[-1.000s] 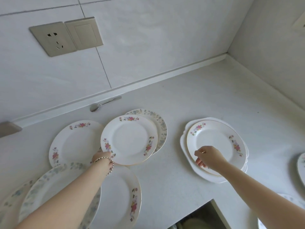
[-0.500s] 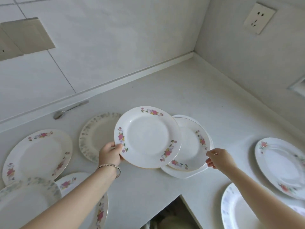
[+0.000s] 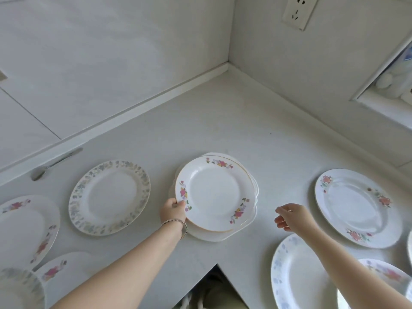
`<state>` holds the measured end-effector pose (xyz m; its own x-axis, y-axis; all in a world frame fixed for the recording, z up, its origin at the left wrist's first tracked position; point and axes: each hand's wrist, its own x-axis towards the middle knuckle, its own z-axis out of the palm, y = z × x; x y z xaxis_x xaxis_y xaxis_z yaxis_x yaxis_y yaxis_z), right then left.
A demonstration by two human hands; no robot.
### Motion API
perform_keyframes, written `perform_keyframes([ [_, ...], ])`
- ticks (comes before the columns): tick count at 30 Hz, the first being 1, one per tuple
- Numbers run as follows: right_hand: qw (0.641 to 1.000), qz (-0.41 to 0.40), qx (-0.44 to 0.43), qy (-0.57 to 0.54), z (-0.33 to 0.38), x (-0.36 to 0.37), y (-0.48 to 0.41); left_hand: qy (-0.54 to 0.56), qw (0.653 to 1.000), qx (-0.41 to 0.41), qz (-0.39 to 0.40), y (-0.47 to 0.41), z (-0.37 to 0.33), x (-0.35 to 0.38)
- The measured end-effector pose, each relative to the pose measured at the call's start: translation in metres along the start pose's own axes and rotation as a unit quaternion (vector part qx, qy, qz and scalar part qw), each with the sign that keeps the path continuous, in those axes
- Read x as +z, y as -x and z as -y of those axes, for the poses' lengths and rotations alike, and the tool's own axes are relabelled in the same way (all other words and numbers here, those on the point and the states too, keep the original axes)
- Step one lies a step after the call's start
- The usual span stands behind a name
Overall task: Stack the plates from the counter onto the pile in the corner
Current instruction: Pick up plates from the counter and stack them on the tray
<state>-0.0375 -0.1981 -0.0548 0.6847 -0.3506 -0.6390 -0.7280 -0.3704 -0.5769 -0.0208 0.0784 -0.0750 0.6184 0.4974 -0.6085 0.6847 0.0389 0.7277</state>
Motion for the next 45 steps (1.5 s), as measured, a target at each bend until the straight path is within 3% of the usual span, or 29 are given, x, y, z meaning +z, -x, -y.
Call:
perform_keyframes([
  [6, 1.0, 0.013, -0.006, 0.003, -0.002, 0.005, -0.001, -0.265, 0.964, 0.019, 0.021, -0.007, -0.004, -0.006],
  [11, 0.999, 0.026, -0.013, 0.031, -0.001, 0.009, 0.003, -0.363, 0.93, 0.04, 0.039, -0.004, -0.019, -0.003],
  [14, 0.999, 0.024, -0.018, 0.038, 0.0, 0.008, 0.003, -0.355, 0.934, 0.036, 0.018, -0.002, -0.024, 0.0],
  [19, 0.998, 0.03, -0.016, 0.047, -0.001, 0.008, 0.006, -0.24, 0.968, -0.079, 0.005, 0.004, -0.021, 0.0],
  [30, 0.996, 0.046, -0.033, 0.066, 0.01, 0.023, 0.018, -0.136, 0.981, -0.134, 0.018, -0.003, -0.017, -0.001],
  [34, 0.994, 0.049, -0.055, 0.084, 0.015, 0.028, 0.024, -0.109, 0.982, -0.139, 0.067, -0.001, -0.013, -0.004],
  [37, 0.988, 0.048, -0.102, 0.108, 0.025, 0.034, 0.032, -0.04, 0.991, -0.128, -0.002, 0.003, -0.015, -0.013],
  [40, 0.976, 0.06, -0.149, 0.146, 0.04, 0.045, 0.039, -0.038, 0.991, -0.089, -0.096, -0.014, -0.011, -0.039],
  [42, 0.968, 0.066, -0.17, 0.171, 0.051, 0.054, 0.043, -0.016, 0.977, -0.107, -0.183, -0.022, -0.008, -0.071],
  [45, 0.959, 0.072, -0.188, 0.198, 0.066, 0.067, 0.048, 0.112, 0.927, -0.184, -0.307, -0.036, -0.008, -0.116],
])
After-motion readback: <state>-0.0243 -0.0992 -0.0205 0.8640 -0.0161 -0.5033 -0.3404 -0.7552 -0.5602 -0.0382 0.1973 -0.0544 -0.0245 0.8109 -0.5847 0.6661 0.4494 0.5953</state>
